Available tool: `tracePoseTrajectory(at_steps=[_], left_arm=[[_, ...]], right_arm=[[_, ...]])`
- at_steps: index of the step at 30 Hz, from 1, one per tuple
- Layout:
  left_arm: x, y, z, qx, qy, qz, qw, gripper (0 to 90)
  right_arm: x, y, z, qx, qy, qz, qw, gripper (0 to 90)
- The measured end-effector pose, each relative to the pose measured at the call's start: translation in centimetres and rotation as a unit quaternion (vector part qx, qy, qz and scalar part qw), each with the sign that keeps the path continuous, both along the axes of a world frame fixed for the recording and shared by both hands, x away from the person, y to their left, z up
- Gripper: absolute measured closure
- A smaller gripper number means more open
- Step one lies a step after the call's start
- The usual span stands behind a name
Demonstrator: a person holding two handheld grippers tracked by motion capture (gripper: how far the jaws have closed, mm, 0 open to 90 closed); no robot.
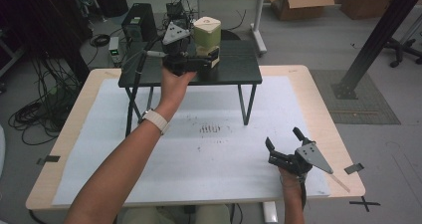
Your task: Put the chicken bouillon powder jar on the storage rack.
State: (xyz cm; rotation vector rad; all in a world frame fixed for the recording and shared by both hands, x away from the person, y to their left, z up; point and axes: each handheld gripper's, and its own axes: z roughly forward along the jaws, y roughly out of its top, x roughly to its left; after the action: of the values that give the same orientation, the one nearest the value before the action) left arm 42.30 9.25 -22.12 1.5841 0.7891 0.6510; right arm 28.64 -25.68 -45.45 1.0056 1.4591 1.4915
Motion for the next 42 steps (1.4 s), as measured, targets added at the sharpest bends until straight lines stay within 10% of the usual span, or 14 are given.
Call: tracePoseTrajectory(at_steps=[21,31,42], left_arm=[[-6.1,4.5,-0.7,-0.021,-0.038,-0.026,0.9987,0.3],[-8.9,7.8,-2.3,-0.071,-0.053,-0.024,0.9957,0.2],[-11.2,11.3,-4.9,-0.077,-0.075,-0.004,0.9942,0.2]], right_arm=[[0.0,0.0,0.0,0.0,-0.001,-0.001,1.0,0.0],[0.0,0.0,0.0,0.0,-0.001,-0.001,1.0,0.0],[0.0,0.0,0.0,-0.002,-0.001,-0.001,1.0,0.0]])
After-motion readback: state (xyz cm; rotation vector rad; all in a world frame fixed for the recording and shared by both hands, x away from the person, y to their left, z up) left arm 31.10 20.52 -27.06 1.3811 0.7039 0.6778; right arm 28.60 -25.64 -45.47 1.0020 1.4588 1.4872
